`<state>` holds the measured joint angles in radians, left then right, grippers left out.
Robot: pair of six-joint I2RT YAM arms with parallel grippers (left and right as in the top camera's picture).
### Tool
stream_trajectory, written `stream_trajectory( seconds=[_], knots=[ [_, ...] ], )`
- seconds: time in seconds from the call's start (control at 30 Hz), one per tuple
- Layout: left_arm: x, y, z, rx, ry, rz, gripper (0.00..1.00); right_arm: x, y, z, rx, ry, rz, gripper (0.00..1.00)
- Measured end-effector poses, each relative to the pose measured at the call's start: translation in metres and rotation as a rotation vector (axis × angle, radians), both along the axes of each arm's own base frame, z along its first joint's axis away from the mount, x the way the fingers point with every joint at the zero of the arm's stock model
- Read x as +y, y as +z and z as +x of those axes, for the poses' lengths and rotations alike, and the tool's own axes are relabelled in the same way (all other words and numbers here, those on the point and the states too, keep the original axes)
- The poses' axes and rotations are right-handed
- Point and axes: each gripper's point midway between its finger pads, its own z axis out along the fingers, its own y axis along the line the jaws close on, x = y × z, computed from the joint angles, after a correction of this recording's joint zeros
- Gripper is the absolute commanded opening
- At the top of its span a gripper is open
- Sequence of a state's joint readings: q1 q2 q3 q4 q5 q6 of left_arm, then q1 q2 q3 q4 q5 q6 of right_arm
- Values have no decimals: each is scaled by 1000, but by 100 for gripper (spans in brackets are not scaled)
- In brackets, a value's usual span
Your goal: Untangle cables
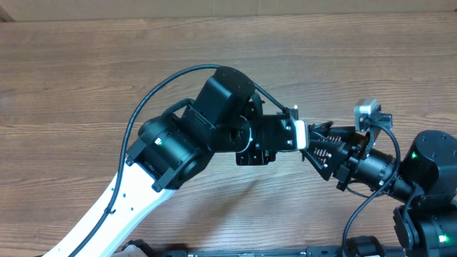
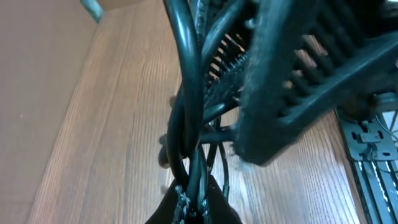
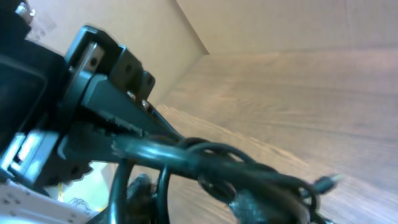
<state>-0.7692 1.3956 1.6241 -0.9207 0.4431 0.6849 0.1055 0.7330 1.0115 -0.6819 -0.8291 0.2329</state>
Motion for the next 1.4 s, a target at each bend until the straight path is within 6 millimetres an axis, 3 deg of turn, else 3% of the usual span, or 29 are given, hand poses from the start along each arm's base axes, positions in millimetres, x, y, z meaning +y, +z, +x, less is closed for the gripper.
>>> stream_trajectory(
  seconds=[0.1,0.5,1.0,1.4],
  knots=[
    [0,-2,-1,2,-7,6,4,1,1,-1,-2,4,4,17],
    [-3,-9,2,32,1,17,4,1,2,-1,-7,6,6,4],
    [3,-14,19,150,244,15,4,0,5,5,-28,-7,5,4],
    [4,-14,23,199,315,-2,4,2,16,7,-84,11,17,4]
  ],
)
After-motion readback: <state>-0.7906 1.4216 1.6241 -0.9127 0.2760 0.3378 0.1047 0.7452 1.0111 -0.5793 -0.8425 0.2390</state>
